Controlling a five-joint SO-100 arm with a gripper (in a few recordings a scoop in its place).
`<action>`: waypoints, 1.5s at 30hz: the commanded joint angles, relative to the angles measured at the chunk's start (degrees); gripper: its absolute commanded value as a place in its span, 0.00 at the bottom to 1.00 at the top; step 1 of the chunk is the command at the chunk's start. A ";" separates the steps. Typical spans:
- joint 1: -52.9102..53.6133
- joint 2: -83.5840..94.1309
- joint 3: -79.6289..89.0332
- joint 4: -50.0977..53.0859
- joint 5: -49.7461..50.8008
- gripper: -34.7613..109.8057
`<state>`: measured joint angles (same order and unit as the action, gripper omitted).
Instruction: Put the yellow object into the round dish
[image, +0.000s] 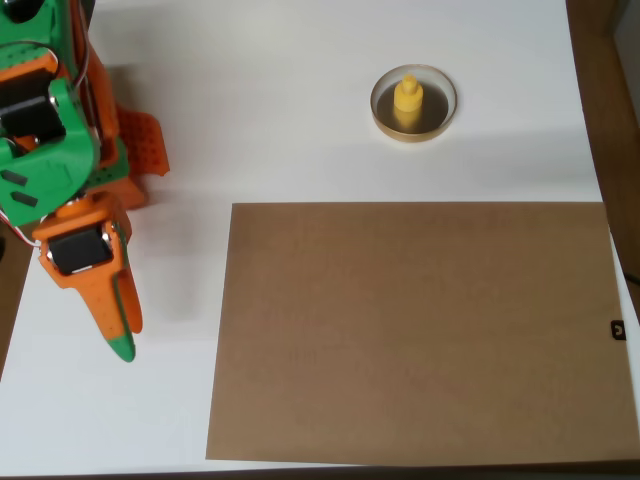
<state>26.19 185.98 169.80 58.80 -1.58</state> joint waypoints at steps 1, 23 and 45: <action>2.11 1.23 -0.62 0.70 0.70 0.29; 1.76 1.23 -0.53 0.70 0.35 0.24; 1.76 1.23 -0.53 0.70 0.35 0.24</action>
